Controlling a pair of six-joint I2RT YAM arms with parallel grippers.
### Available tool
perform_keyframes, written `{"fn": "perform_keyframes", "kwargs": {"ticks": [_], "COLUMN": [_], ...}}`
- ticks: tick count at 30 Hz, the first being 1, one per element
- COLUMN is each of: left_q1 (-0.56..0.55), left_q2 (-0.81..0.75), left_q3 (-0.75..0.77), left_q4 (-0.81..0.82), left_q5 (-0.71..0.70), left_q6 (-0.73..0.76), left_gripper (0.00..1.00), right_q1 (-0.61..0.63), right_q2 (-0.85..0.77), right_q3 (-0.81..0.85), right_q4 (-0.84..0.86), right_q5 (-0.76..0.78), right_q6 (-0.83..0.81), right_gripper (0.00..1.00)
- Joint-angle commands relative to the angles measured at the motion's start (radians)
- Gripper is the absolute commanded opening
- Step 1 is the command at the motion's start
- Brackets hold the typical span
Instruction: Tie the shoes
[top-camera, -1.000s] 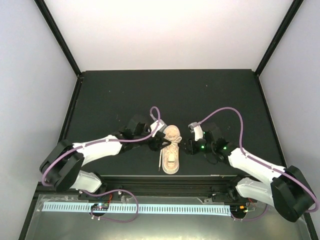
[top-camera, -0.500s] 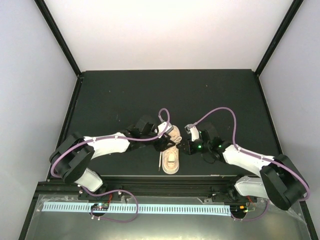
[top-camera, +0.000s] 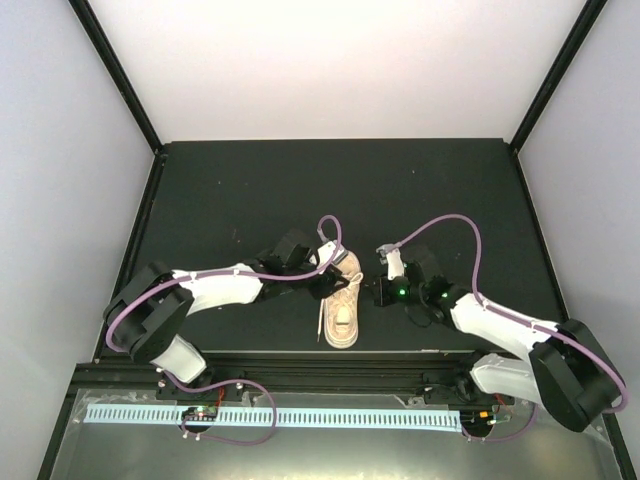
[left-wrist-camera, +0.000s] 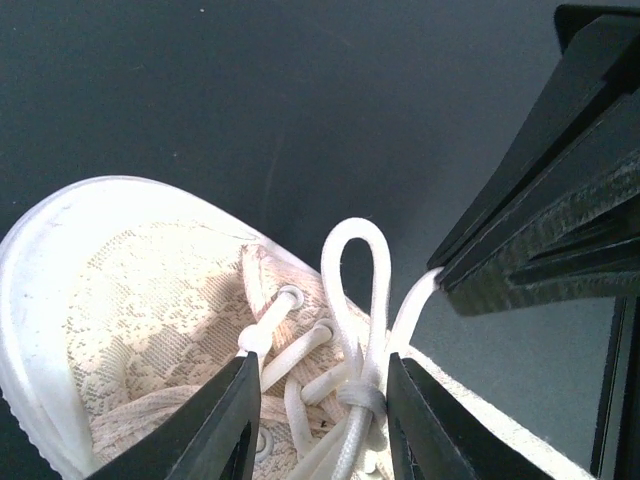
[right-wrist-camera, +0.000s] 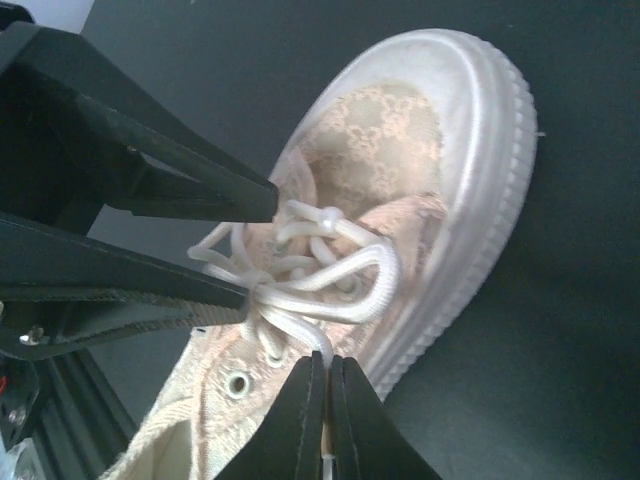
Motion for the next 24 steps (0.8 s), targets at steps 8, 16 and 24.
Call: {"fn": "perform_keyframes", "kwargs": {"ticks": [8, 16, 24], "left_q1": [-0.003, 0.026, 0.071], "left_q2": [-0.025, -0.149, -0.234], "left_q3": [0.012, -0.067, -0.259], "left_q4": [0.052, 0.061, 0.219], "left_q5": [-0.048, -0.118, -0.03], "left_q6": [-0.049, -0.2, -0.523], "left_gripper": [0.36, 0.48, 0.63], "right_q1": [-0.03, -0.05, -0.053], "right_q2": [-0.083, -0.092, -0.21], "right_q3": [-0.091, -0.119, -0.071], "right_q4": [-0.076, -0.104, -0.144], "right_q5": [0.122, 0.118, 0.136], "right_q6": [0.07, 0.097, 0.114], "right_gripper": [0.02, 0.03, 0.78]}}
